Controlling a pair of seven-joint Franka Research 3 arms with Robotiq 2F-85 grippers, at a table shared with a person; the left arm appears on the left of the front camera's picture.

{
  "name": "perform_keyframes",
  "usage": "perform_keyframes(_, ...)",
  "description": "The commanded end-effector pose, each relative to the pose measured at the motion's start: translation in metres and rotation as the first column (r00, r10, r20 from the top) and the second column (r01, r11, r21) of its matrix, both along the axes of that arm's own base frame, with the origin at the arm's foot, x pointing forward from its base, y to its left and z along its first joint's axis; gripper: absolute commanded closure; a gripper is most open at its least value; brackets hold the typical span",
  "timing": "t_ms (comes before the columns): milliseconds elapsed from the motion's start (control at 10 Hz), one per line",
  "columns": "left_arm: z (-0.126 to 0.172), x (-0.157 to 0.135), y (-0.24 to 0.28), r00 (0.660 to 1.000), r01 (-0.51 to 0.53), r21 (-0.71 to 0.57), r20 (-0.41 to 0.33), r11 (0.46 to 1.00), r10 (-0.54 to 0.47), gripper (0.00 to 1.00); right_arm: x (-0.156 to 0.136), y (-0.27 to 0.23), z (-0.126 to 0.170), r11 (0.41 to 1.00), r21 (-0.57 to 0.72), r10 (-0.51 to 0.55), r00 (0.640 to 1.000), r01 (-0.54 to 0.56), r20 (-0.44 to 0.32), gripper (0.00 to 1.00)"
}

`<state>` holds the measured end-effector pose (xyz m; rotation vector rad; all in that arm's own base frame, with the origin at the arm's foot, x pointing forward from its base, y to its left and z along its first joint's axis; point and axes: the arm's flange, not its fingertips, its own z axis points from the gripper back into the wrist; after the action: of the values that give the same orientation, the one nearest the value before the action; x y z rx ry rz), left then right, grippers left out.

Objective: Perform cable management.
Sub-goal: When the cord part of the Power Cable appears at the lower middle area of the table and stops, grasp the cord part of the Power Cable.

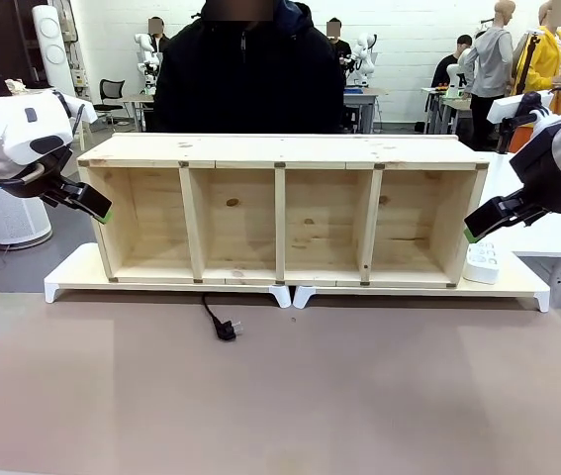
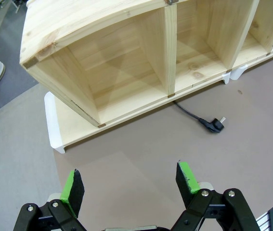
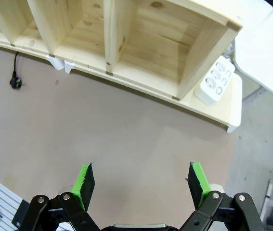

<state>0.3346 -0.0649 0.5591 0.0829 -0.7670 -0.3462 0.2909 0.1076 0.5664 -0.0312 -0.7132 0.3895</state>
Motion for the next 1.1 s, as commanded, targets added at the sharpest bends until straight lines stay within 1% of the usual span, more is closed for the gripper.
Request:
perform_keyframes(0,-0.0004,0.0002,-0.0009,1.0,0.0,0.004,0.0,1.0,0.0,0.0,0.0004,-0.0002,0.0011,1.0,0.002,0.0,1.0,0.0,0.008,0.0)
perform_keyframes(1000,-0.0004,0.0002,-0.0009,1.0,0.0,0.004,0.0,1.0,0.0,0.0,0.0004,-0.0002,0.0011,1.0,0.002,0.0,1.0,0.0,0.008,0.0)
